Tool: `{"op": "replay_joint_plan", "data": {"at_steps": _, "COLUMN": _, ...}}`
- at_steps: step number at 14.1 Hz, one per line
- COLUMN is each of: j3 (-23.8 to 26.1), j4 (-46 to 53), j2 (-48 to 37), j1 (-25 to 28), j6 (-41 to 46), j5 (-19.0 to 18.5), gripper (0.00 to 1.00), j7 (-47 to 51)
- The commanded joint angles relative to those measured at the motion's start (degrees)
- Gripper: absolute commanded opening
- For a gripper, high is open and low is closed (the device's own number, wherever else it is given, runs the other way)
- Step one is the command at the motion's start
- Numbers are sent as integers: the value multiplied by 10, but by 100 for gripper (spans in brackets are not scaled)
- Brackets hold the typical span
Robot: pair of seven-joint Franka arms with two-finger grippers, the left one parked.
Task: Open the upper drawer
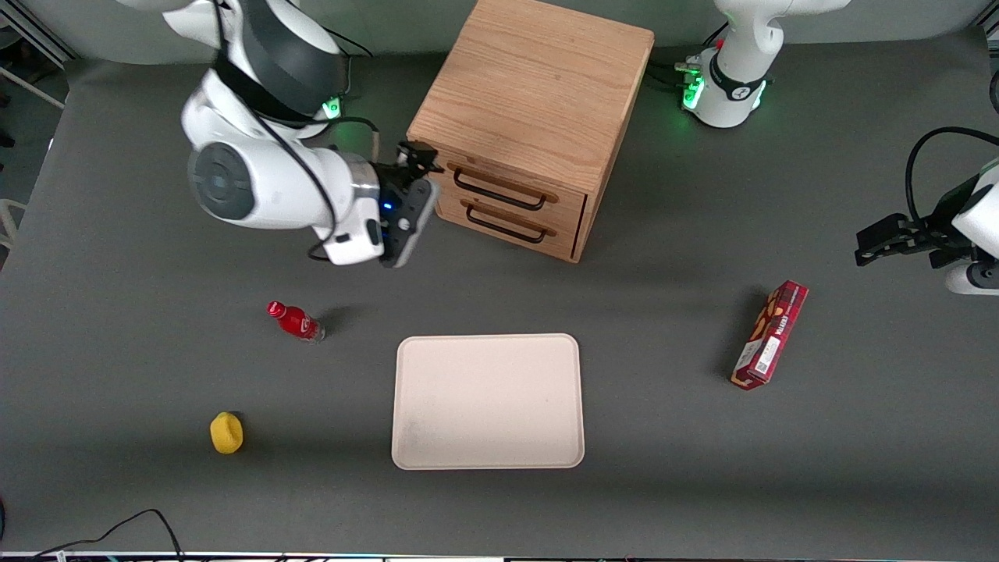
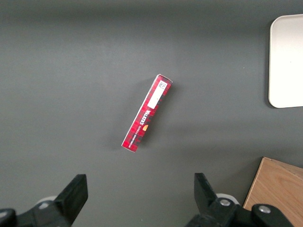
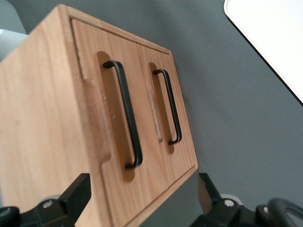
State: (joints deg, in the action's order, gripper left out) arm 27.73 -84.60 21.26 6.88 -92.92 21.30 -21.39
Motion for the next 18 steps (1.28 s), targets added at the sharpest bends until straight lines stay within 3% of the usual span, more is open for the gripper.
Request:
{"op": "replay_joint_plan", "data": {"at_steps": 1, "j3": 28, "j4": 24, "j2": 48, "j1": 4, "j6": -24, "j5": -35, "gripper": 100, "j7": -6}}
{"op": "replay_joint_plan", "data": {"at_steps": 11, "j3": 54, "j4": -60, "j2": 59, "j1": 31, "j6": -139, "j5": -56, "gripper": 100, "j7": -1}}
{"op": "replay_joint_plan", "data": {"at_steps": 18, "j3": 55, "j4": -67, "j2": 71, "j1": 43, "j6": -164, "j5": -57, "gripper": 100, "j7": 0}}
